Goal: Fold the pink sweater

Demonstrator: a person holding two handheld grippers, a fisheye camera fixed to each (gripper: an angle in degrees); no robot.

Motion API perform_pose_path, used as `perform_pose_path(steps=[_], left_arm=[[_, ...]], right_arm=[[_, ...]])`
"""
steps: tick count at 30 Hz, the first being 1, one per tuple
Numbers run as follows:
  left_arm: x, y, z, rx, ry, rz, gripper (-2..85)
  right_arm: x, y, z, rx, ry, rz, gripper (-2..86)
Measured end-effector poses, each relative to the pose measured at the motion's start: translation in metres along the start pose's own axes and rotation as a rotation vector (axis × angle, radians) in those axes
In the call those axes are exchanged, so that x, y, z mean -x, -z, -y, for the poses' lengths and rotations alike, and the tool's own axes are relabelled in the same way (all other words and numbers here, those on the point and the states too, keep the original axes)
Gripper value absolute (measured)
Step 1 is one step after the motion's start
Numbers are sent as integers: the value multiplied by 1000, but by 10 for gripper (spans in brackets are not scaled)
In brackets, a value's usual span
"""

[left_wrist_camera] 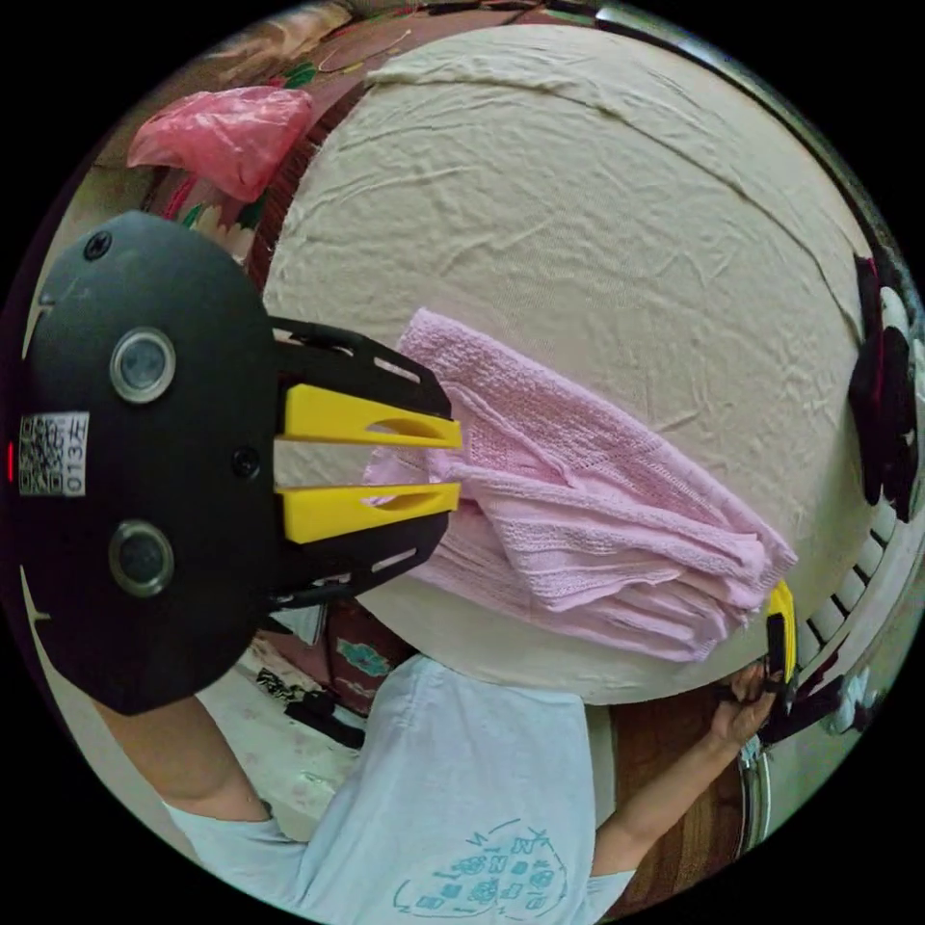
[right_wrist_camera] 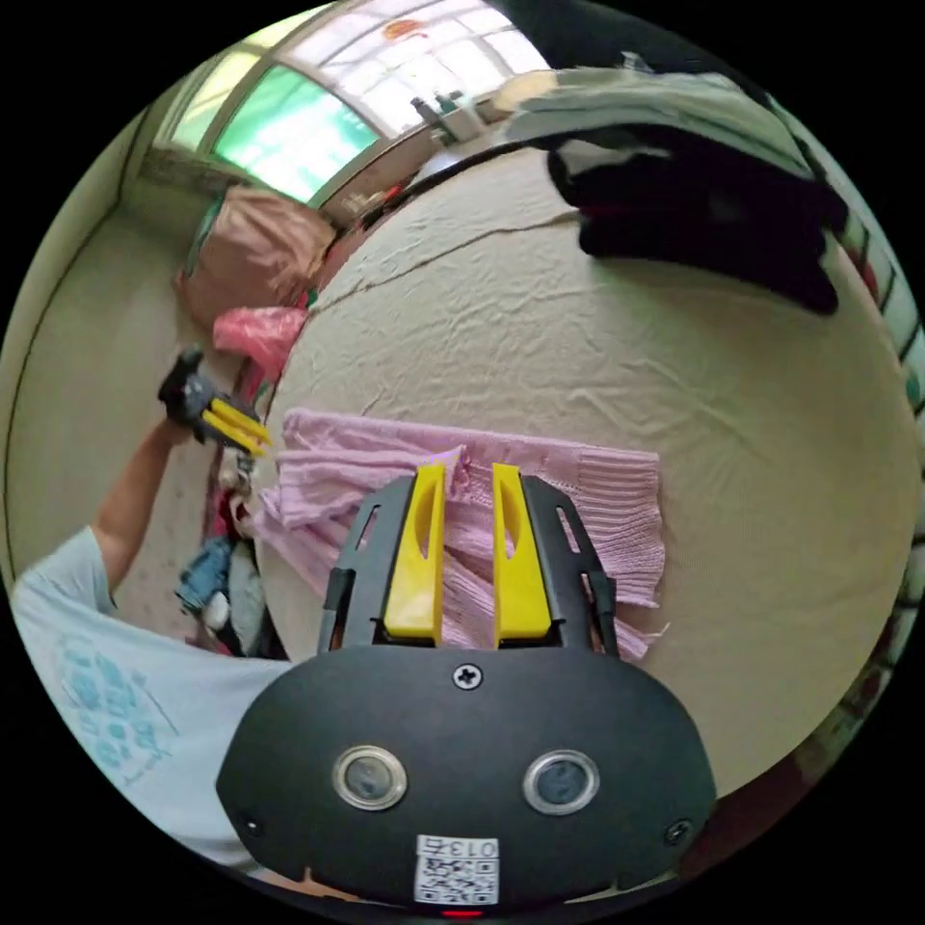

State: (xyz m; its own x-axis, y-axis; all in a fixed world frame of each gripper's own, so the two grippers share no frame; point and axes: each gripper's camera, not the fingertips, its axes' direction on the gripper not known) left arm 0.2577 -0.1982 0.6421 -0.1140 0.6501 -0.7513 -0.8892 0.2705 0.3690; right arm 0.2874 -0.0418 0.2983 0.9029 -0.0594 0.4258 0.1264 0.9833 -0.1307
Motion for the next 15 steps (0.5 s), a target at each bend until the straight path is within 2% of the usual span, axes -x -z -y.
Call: perform_pose_path(steps=[2, 4, 8, 13, 15], left_arm=[[-38, 12, -3, -187, -31, 28, 74], [-78, 4, 4, -240, -100, 56, 82], [-147, -45, 32, -194, -165, 234, 100], [-151, -74, 41, -179, -55, 286, 49], [-153, -72, 38, -164, -83, 267, 31]], right_arm=[[19, -13, 0, 20, 92, -59, 84], [34, -30, 0, 51, 171, -90, 84], [53, -62, 6, 105, 252, -154, 74], [61, -64, 17, 139, 227, -154, 39], [66, -54, 24, 156, 217, -86, 33]])
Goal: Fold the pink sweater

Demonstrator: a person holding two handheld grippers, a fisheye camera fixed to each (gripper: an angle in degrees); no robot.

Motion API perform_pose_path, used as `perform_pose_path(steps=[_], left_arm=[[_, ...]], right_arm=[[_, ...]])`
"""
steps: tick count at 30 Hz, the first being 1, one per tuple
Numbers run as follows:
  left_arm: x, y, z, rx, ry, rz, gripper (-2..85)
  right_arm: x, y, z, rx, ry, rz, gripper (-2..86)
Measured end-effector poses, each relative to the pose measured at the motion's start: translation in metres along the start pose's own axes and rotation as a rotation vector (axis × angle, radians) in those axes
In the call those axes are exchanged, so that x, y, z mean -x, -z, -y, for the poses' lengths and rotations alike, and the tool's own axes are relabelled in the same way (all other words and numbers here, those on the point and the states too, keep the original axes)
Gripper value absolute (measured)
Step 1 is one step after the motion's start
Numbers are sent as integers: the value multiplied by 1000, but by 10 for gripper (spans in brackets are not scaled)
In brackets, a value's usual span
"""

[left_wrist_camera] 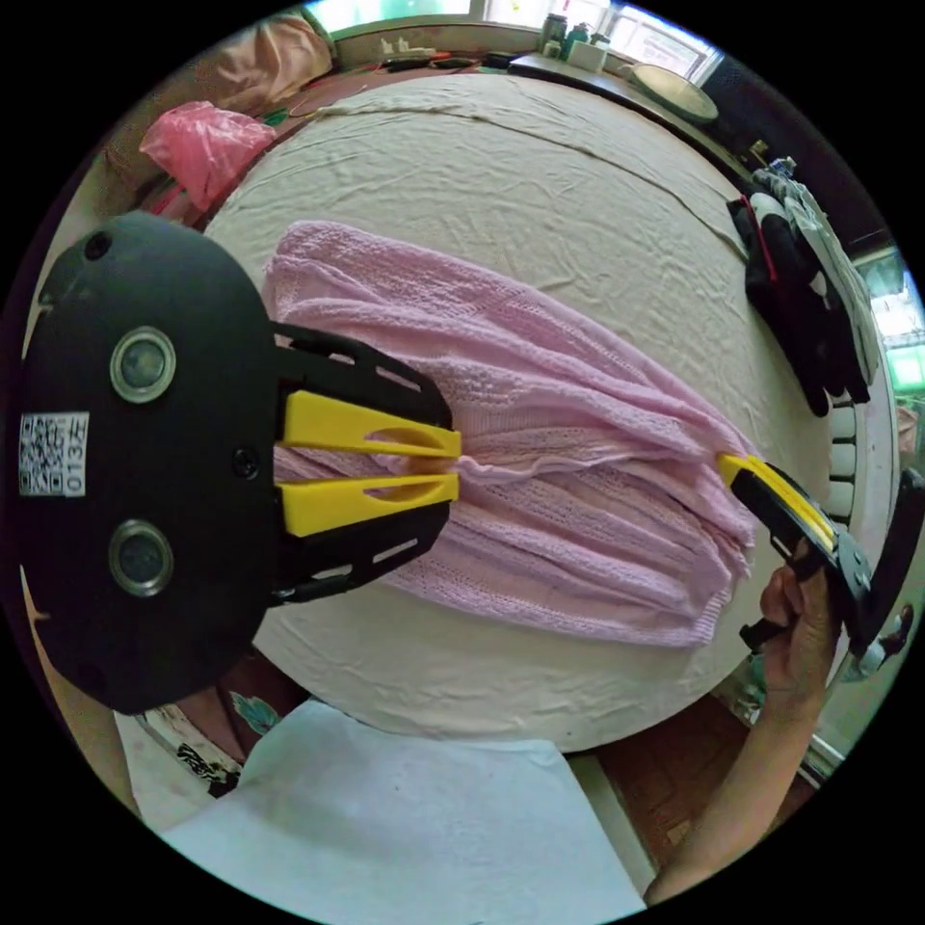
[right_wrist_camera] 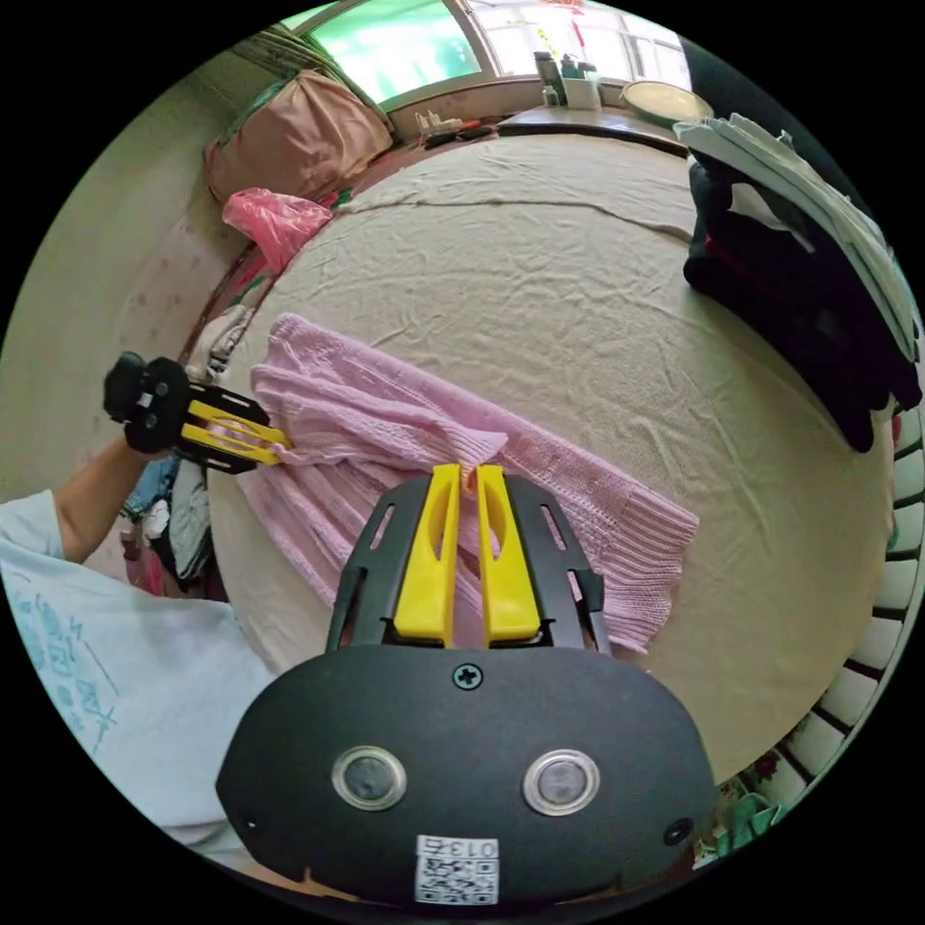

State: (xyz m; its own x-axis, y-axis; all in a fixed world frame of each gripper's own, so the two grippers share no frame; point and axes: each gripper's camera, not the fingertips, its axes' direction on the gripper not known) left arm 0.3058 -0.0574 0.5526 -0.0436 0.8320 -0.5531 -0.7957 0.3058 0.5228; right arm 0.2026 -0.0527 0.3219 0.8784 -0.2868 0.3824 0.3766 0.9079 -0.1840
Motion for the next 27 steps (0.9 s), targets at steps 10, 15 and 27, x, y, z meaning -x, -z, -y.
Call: perform_pose_path(steps=[10, 15, 27], left_arm=[[-6, 19, -35, -36, -128, -130, 20], [-11, 26, -53, -38, -89, -152, 47], [0, 59, -89, -219, 305, 48, 9]], right_arm=[[-35, -14, 9, 137, -228, 234, 43], [-28, -16, -13, 122, -222, 143, 68], [129, -54, 32, 29, 201, -230, 6]])
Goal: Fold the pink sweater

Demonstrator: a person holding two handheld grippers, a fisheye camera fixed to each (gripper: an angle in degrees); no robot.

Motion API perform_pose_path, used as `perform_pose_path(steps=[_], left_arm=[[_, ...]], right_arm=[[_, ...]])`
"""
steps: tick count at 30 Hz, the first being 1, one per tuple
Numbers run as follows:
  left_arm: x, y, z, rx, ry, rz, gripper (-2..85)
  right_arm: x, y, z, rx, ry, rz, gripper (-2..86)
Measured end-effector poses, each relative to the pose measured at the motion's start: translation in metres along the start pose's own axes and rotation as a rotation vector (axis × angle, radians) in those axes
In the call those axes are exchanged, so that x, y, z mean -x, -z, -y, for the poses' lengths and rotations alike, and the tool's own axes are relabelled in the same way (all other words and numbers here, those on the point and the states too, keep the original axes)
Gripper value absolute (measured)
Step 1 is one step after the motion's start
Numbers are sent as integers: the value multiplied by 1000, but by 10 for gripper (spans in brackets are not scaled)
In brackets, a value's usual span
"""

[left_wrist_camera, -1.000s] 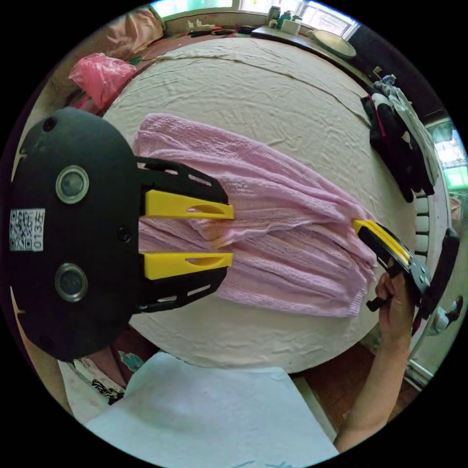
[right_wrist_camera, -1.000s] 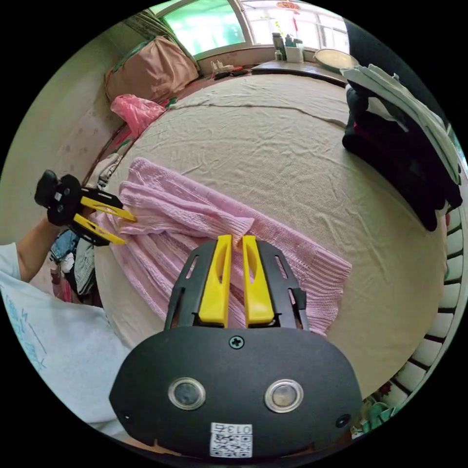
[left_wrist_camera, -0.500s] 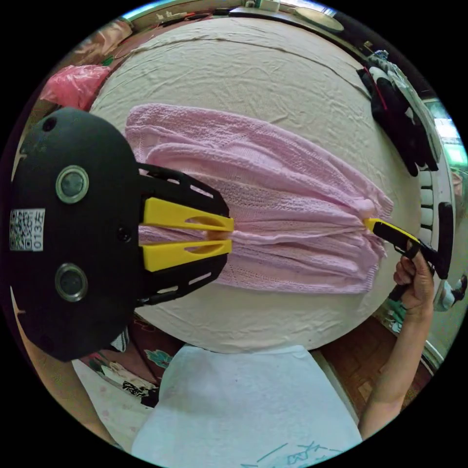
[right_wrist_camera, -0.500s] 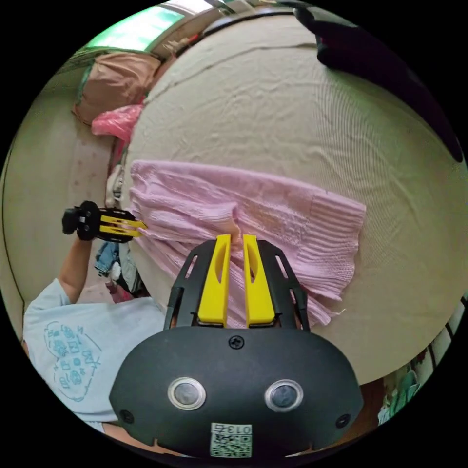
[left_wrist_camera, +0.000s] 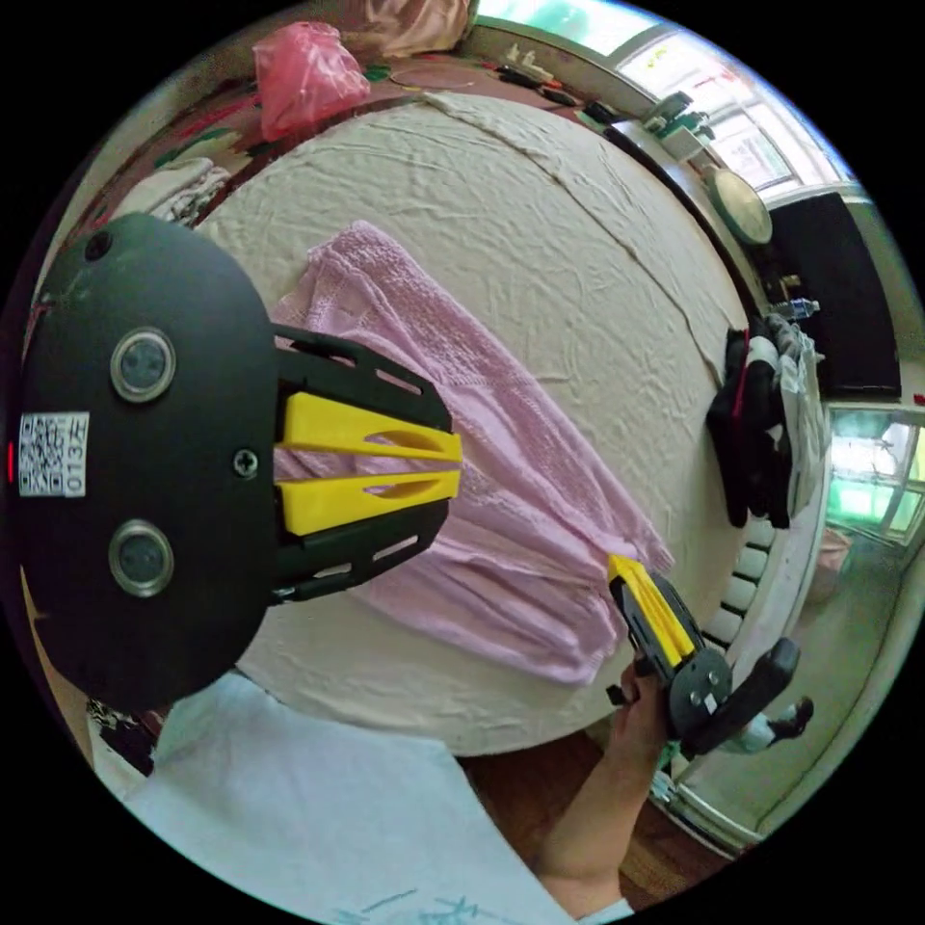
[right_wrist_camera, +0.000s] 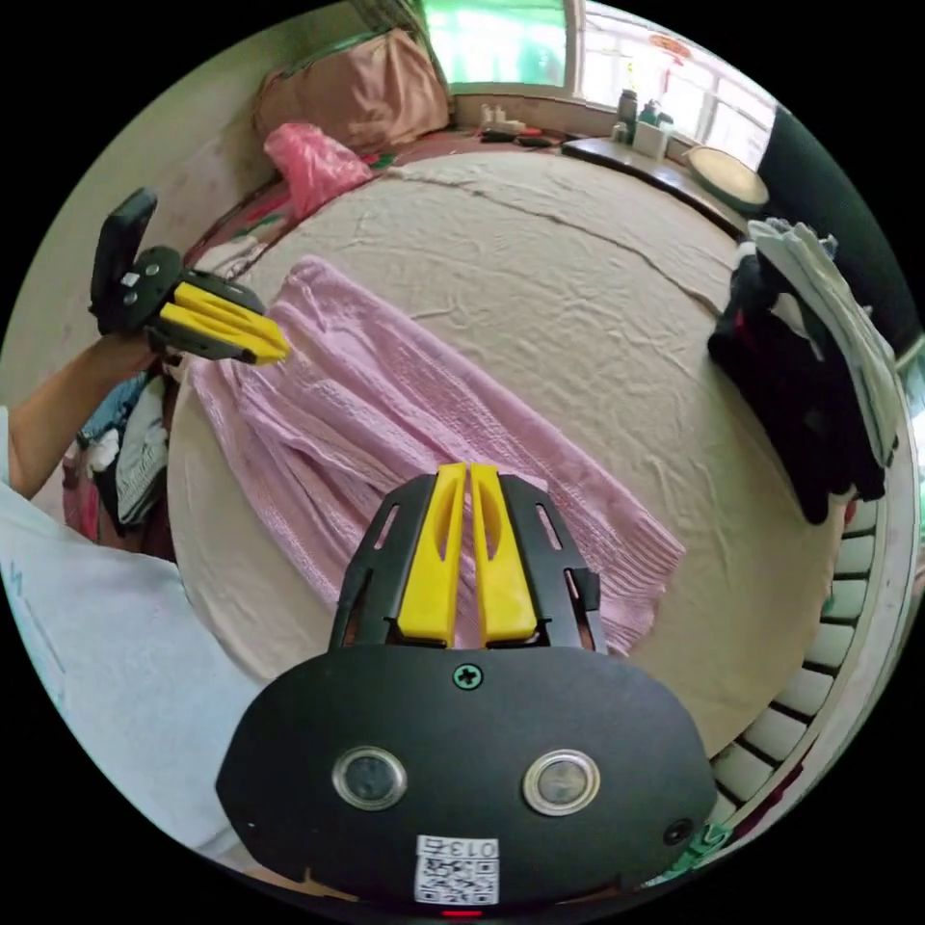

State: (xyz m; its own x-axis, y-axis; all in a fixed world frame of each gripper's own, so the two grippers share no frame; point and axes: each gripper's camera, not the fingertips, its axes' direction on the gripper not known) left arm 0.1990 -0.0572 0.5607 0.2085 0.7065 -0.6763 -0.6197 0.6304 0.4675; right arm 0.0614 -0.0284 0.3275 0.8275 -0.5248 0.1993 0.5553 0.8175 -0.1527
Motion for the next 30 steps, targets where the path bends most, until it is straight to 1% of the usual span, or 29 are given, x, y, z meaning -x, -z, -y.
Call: perform_pose_path(steps=[1, 3, 5, 8, 10, 12, 14, 15, 17, 18, 20, 21, 24, 26, 30], left_arm=[[1, -11, 1, 56, 31, 45, 4], [3, -22, -5, 87, 37, 52, 2], [10, -20, -16, 38, 82, 31, 0], [23, -10, -28, 16, 139, -36, 1], [28, 5, -41, 12, 188, -25, 4], [32, 30, -65, -34, 266, 54, 10], [40, 62, -112, -91, 447, 164, 31], [42, 68, -125, -98, 499, 188, 40], [47, 84, -177, -117, 684, 224, 71], [48, 84, -189, -114, 726, 211, 78], [51, 76, -227, -83, 854, 105, 98], [51, 73, -235, -74, 877, 89, 101], [49, 64, -260, -54, 963, 74, 118], [50, 56, -268, -55, 987, 7, 125], [51, 52, -276, -53, 987, 20, 123]], right_arm=[[1, -5, 2, 9, -5, -13, 5], [1, -27, 6, 64, -31, -41, 2], [-2, -27, 4, 4, -53, -3, 1], [-3, -25, 11, 33, -63, 59, 3], [-2, -14, 17, 52, -39, 81, 7], [0, 18, 22, -75, -31, 61, 19], [3, 37, 34, -163, -13, 34, 41], [9, 43, 50, -199, 18, 55, 61], [24, 45, 83, -212, 96, 108, 71], [39, 42, 108, -214, 161, 142, 75], [68, 31, 150, -198, 274, 187, 78], [91, 20, 178, -180, 357, 208, 79], [143, -11, 241, -100, 506, 238, 80], [168, -29, 272, -39, 570, 256, 81], [206, -63, 319, 78, 656, 288, 87]])
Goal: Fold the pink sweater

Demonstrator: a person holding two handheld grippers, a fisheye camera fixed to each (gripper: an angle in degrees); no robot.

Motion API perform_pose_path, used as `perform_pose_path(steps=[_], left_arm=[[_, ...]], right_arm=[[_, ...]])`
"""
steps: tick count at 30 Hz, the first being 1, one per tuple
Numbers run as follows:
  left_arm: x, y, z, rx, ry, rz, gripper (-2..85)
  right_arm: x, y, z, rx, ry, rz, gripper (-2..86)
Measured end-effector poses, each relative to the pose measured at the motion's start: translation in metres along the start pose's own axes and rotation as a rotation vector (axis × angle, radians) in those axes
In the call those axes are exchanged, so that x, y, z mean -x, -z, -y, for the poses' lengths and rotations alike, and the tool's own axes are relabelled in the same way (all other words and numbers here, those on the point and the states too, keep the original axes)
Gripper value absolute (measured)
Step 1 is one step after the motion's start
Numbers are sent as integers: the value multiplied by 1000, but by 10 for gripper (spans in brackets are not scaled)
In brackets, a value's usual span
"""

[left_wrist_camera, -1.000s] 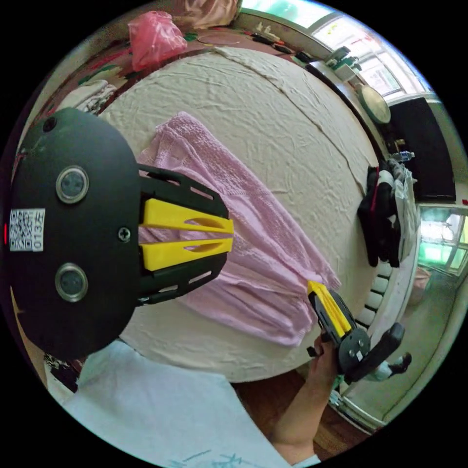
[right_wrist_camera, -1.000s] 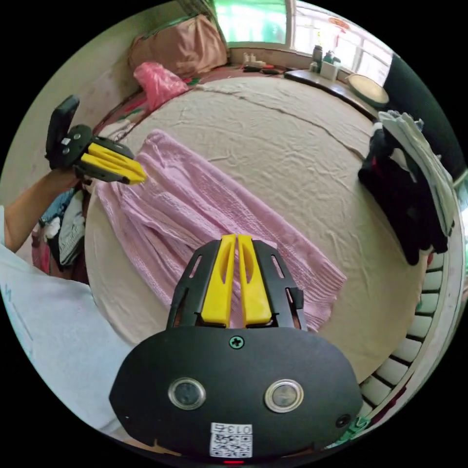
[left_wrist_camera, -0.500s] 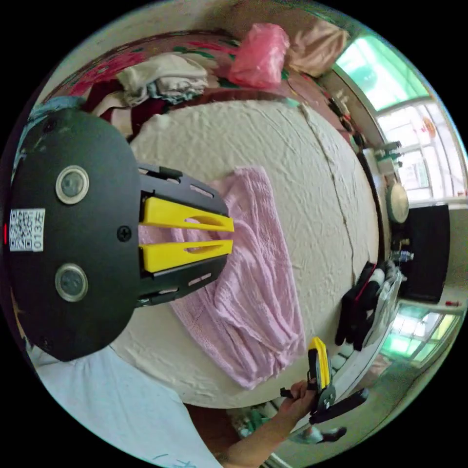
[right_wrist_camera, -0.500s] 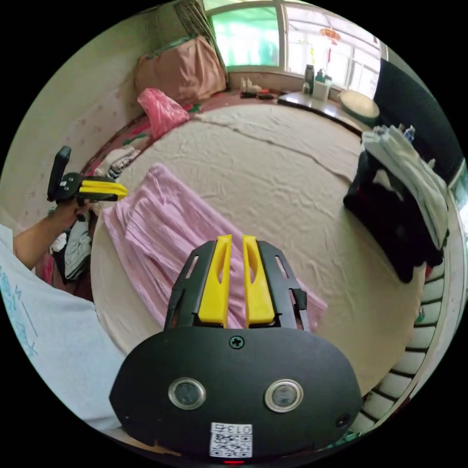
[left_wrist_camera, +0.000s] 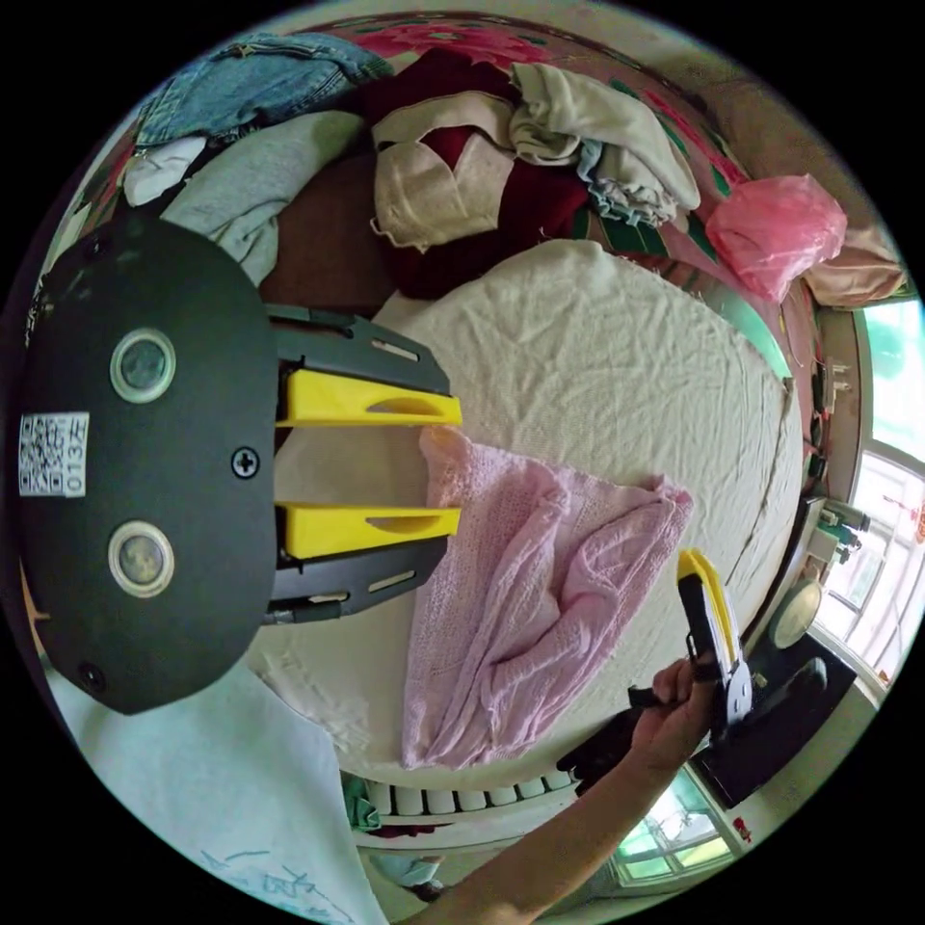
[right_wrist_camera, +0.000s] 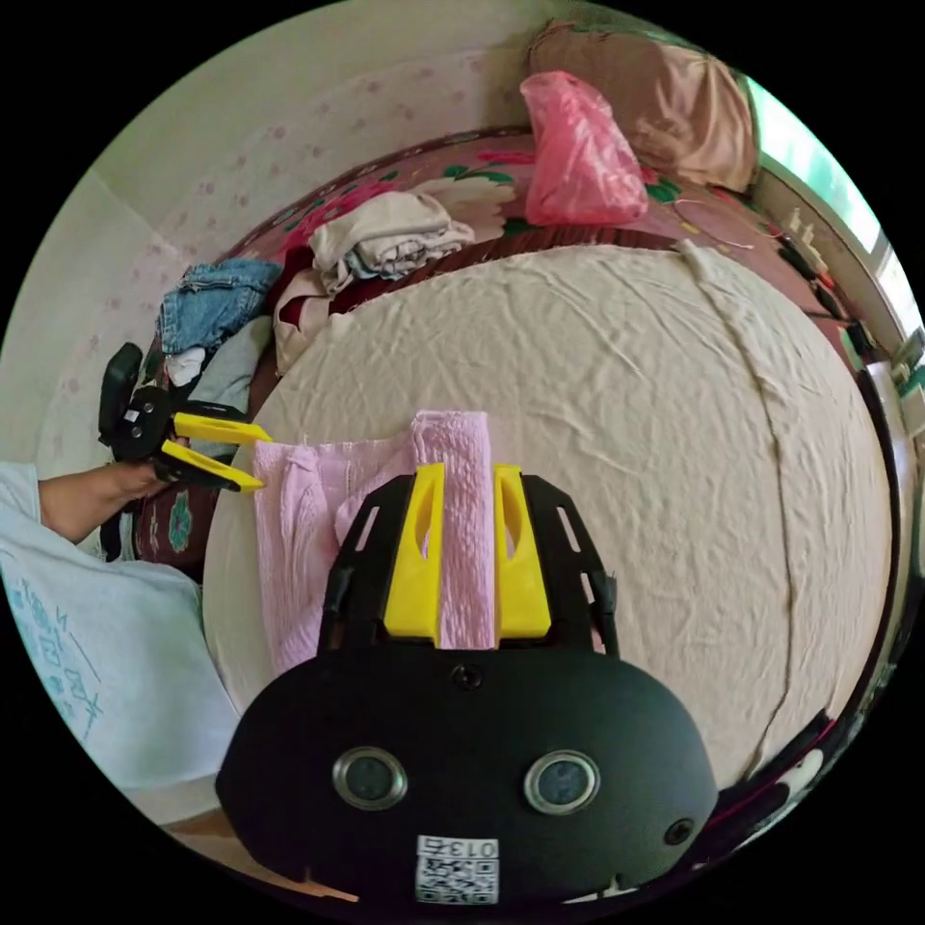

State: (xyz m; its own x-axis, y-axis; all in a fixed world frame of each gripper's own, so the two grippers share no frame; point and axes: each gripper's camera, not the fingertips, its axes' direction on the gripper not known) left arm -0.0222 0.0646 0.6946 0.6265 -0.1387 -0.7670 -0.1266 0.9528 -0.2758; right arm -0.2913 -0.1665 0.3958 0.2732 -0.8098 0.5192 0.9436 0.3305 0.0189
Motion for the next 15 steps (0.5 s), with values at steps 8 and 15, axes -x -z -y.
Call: perform_pose_path(steps=[8, 15], left_arm=[[18, -3, -12, -9, 43, -77, 109], [6, -8, -20, 34, 48, -5, 32]], right_arm=[[-1, -29, 36, 107, 27, 36, 93], [39, -20, 33, 139, 154, -102, 24]])
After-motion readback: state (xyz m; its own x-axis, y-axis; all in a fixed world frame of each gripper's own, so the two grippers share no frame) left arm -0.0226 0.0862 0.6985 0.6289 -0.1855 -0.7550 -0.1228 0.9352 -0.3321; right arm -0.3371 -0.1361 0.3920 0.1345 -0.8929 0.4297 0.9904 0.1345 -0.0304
